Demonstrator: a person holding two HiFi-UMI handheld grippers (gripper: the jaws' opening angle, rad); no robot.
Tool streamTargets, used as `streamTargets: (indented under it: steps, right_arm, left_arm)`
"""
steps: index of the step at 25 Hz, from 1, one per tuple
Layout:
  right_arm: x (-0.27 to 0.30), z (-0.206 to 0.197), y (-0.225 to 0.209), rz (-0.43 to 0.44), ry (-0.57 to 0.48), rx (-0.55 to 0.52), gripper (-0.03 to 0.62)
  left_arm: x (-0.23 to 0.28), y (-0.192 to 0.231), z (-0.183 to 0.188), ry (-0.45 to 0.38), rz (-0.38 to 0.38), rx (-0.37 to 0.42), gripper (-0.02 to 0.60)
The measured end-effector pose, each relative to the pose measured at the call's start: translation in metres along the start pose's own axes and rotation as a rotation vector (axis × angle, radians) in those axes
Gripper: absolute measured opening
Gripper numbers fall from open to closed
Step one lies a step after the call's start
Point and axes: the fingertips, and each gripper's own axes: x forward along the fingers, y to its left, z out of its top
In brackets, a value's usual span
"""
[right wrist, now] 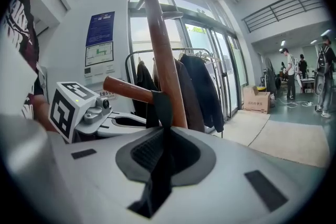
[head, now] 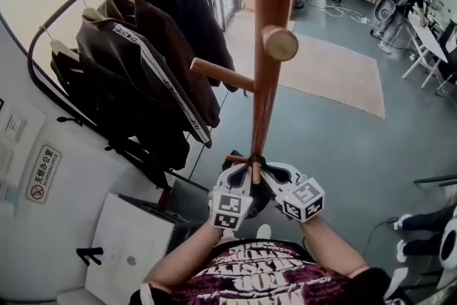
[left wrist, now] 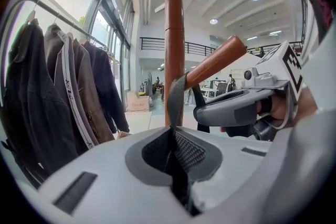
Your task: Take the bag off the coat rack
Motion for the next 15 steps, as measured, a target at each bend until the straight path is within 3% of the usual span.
streamTargets:
  steps: [8,15]
  right_arm:
    - [-0.01,0.003,-0.002,-0.026,-0.021,0.049,0.032]
    - [-0.025,0.018,0.003,-0.039,-0.059,0.058,0.032]
  left_arm:
    - [-0.015,0.002,0.003,-0.018,-0.026,-0.025,0.008]
    - [-0.035,-0.006,0.018,-0.048,-0.04,0.007,0.008]
